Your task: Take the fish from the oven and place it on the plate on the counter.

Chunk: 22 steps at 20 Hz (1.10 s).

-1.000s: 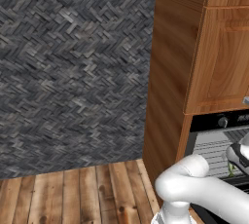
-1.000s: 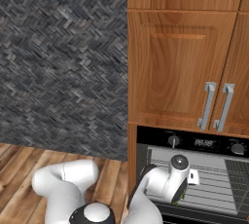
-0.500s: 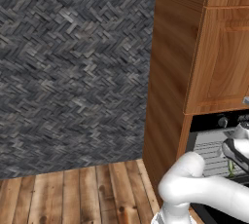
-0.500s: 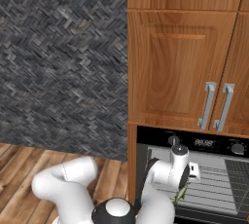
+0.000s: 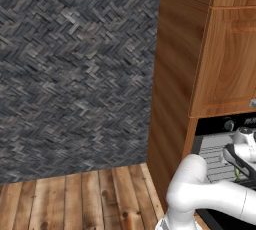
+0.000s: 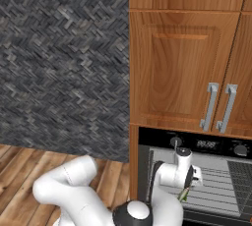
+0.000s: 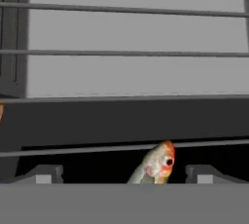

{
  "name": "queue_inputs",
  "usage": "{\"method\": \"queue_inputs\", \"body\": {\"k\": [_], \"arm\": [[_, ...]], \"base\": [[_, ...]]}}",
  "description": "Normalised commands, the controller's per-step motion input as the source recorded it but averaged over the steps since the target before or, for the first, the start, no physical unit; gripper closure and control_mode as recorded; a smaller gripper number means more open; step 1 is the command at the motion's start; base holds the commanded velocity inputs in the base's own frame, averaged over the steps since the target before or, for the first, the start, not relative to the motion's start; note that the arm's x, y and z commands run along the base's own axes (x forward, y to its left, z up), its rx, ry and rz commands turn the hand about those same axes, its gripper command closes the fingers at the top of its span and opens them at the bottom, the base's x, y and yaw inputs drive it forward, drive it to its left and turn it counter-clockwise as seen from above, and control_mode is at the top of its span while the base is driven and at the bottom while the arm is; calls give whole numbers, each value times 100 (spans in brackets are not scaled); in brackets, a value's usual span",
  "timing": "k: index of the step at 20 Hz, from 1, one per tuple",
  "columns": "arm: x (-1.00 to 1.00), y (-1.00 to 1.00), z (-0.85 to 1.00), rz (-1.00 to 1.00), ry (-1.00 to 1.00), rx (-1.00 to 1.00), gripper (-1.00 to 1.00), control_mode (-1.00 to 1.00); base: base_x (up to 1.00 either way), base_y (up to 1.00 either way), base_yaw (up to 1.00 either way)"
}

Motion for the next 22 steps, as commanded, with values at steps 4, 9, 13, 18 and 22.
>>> {"method": "queue_inputs", "body": {"k": [4,9,13,18,22], "arm": [[0,-32,-29,-3,0,0,-100,-100],[0,-31,-23,-6,0,0,-100,-100],[15,-9,-34,-2,0,0,-100,-100],[3,-2,-19,-1,0,0,-100,-100],[-20,-4,-11,-2,2,0,-100,-100]], "base": [[0,0,0],[0,0,0],[0,0,0],[0,0,0],[0,0,0]]}}
